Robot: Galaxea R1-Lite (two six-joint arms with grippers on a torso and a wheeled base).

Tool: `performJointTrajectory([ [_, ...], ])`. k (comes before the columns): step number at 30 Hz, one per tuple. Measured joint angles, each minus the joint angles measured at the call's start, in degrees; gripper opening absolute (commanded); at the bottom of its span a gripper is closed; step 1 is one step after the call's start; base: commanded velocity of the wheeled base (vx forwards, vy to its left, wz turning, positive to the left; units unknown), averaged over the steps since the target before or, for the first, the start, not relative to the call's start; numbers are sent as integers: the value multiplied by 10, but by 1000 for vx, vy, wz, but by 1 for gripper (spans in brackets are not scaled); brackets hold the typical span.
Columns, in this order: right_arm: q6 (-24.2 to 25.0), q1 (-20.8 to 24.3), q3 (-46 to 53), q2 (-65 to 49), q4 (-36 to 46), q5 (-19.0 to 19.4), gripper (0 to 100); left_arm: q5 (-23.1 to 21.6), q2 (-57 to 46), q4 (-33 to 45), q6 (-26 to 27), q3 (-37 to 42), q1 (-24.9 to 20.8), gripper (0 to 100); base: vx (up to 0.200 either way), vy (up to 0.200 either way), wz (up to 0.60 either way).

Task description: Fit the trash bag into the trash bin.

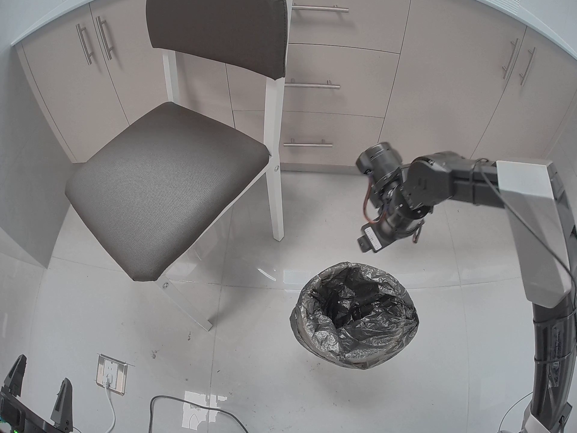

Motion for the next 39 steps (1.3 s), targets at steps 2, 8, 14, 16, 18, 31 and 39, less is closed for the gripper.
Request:
performJointTrajectory([
  [2, -2, -23, 0, -17, 5, 0, 100, 0, 0, 0, 0, 0, 0, 100, 0, 0, 0],
  [8, -7, -113, 0, -70, 22, -1, 100, 0, 0, 0, 0, 0, 0, 100, 0, 0, 0],
  [14, -25, -232, 0, -136, 27, 6, 100, 0, 0, 0, 0, 0, 0, 100, 0, 0, 0],
  [16, -30, -273, 0, -170, 28, 22, 100, 0, 0, 0, 0, 0, 0, 100, 0, 0, 0],
  [18, -33, -314, 0, -207, 29, 42, 100, 0, 0, 0, 0, 0, 0, 100, 0, 0, 0],
  [31, -32, -409, 0, -501, 237, 190, 100, 0, 0, 0, 0, 0, 0, 100, 0, 0, 0],
  [39, -33, -401, 0, -709, 469, 341, 100, 0, 0, 0, 0, 0, 0, 100, 0, 0, 0],
])
